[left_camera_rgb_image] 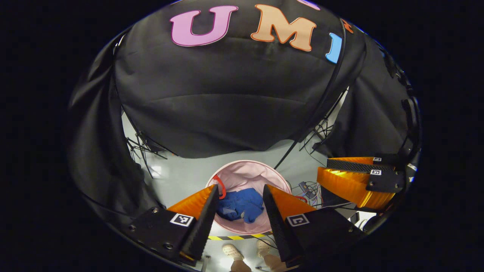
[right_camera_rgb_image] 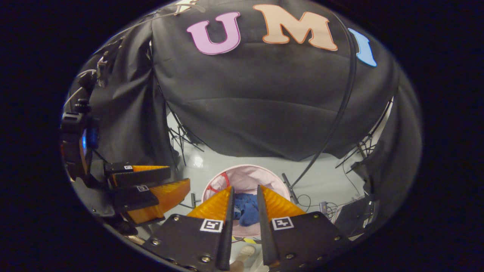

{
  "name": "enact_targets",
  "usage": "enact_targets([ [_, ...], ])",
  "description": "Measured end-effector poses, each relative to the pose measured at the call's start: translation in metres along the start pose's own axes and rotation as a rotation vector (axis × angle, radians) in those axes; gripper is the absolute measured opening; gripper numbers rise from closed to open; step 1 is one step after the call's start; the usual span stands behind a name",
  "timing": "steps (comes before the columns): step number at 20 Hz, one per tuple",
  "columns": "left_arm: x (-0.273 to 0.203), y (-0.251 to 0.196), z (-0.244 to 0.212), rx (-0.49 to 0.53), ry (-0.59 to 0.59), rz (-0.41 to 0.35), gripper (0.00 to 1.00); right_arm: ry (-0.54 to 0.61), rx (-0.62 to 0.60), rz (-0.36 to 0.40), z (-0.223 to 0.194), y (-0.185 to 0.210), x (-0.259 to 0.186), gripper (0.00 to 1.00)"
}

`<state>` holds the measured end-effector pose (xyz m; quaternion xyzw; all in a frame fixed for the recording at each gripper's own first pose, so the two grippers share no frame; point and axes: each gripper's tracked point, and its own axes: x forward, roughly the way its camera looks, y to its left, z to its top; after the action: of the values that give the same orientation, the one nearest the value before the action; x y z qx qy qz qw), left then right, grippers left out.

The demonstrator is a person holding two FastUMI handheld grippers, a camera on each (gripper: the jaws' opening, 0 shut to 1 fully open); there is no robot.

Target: Grasp the clothes on the hanger with both hands and then place them into the laundry hamper below.

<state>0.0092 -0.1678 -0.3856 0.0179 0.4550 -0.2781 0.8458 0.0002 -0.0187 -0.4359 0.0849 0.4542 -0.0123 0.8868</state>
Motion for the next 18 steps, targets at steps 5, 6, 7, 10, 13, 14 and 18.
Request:
enact_targets([
  [5, -0.051, 0.001, 0.068, -0.003, -0.197, 0.032, 0.8, -0.226, -0.01, 0.004, 0.085, 0.013, -0.061, 0.33],
  [6, -0.064, -0.002, 0.086, -0.009, -0.261, 0.031, 0.84, -0.288, -0.008, 0.0, 0.106, 0.014, -0.079, 0.33],
  [7, -0.08, -0.006, 0.105, -0.012, -0.329, 0.03, 0.81, -0.357, -0.007, -0.006, 0.13, 0.014, -0.099, 0.33],
  [10, -0.144, -0.019, 0.166, 0.013, -0.548, 0.036, 0.8, -0.551, -0.005, -0.022, 0.189, 0.017, -0.161, 0.33],
  [13, -0.207, -0.036, 0.217, 0.048, -0.72, 0.048, 0.79, -0.721, 0.0, -0.038, 0.231, 0.021, -0.225, 0.32],
  [14, -0.23, -0.039, 0.228, 0.057, -0.777, 0.051, 0.79, -0.772, 0.002, -0.046, 0.243, 0.022, -0.246, 0.32],
  [18, -0.305, -0.051, 0.258, 0.084, -0.931, 0.067, 0.78, -0.903, -0.022, -0.076, 0.269, 0.031, -0.315, 0.24],
])
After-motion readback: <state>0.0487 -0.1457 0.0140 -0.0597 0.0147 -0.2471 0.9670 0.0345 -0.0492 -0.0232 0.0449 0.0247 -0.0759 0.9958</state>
